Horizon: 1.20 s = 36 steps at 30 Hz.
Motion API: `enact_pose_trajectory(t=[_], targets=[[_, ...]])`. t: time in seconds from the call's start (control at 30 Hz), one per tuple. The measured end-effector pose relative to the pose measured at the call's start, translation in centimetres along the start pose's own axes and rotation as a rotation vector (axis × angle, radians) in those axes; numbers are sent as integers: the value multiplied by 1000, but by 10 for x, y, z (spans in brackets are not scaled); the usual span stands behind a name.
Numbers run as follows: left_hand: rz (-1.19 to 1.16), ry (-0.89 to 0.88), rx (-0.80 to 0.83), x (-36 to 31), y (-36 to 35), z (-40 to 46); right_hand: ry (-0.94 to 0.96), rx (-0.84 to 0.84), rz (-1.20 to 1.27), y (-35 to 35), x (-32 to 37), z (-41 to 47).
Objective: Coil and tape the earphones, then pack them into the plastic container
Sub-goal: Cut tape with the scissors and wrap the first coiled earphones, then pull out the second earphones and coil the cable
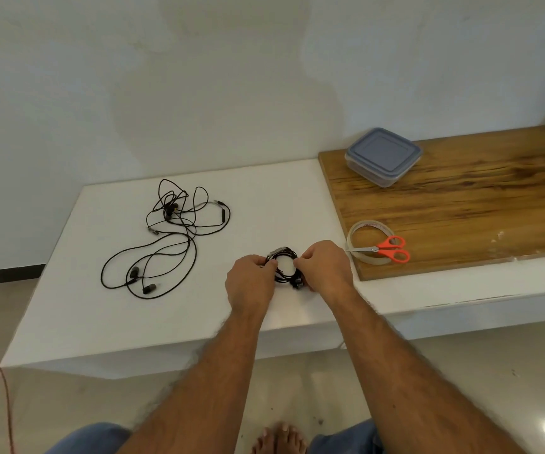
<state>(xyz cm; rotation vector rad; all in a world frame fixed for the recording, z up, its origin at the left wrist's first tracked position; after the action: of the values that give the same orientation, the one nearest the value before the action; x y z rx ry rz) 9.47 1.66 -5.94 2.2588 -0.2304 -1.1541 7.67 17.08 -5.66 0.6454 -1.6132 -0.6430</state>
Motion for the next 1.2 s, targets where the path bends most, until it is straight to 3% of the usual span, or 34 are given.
enact_pose_trajectory(t=[0.17,0.4,0.67,0.97,1.2], targets=[[139,-41,-43,-4,2,-6,15,-6,-19,3,0,-1],[79,-33,-12,3,13,-7,60,-55,-2,12,2,-5],[56,-78,-67,11,63,-9,307,-175,-28,11,35,-27],[108,-107,-213,36,135,15,508,1,-139,-52,113,-29],[245,-68,-227,69,173,49,441,175,-209,-104,144,-4]])
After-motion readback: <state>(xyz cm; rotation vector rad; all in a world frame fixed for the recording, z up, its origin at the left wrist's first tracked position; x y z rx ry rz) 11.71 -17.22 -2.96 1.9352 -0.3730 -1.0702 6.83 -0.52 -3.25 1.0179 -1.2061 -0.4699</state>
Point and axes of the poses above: each hand's wrist, its own z-axis towards the middle knuckle, its own y-axis out of the back of the hand, x = y × z, the point moved 5 cm from there along z, towards the middle knuckle, and after that the axes turned 14 degrees about y, right-handed, at the moved point
